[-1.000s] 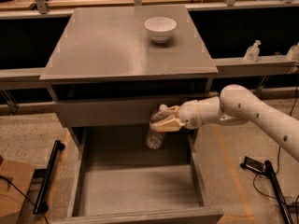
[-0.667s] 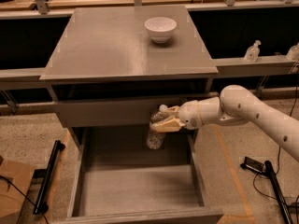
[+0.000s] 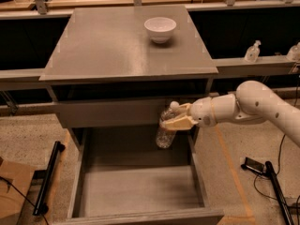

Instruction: Pick water bottle from middle drawer and place on counter

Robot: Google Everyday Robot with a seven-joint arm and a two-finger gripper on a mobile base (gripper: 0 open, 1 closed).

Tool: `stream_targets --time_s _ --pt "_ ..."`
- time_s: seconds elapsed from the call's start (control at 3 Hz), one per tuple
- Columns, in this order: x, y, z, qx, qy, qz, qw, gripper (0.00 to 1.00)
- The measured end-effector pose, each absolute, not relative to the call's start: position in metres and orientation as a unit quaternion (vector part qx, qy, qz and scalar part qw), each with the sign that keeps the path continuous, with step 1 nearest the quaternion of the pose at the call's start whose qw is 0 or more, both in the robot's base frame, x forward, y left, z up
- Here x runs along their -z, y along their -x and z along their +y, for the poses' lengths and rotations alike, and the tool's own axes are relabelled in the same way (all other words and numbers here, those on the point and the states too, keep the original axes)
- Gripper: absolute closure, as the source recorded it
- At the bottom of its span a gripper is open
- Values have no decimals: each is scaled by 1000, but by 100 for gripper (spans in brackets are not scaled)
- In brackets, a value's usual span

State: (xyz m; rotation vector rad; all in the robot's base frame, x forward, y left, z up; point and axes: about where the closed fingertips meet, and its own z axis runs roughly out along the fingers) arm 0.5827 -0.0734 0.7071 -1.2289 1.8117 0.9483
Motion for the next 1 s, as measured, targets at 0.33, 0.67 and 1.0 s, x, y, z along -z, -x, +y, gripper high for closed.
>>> stream_targets --time_s 0.33,0.67,1.0 --pt "-761 -586 -96 -333 503 703 377 100" --pt "-860 -606 -100 -263 559 681 392 100" --pt "-858 -605 -100 -264 559 681 391 100"
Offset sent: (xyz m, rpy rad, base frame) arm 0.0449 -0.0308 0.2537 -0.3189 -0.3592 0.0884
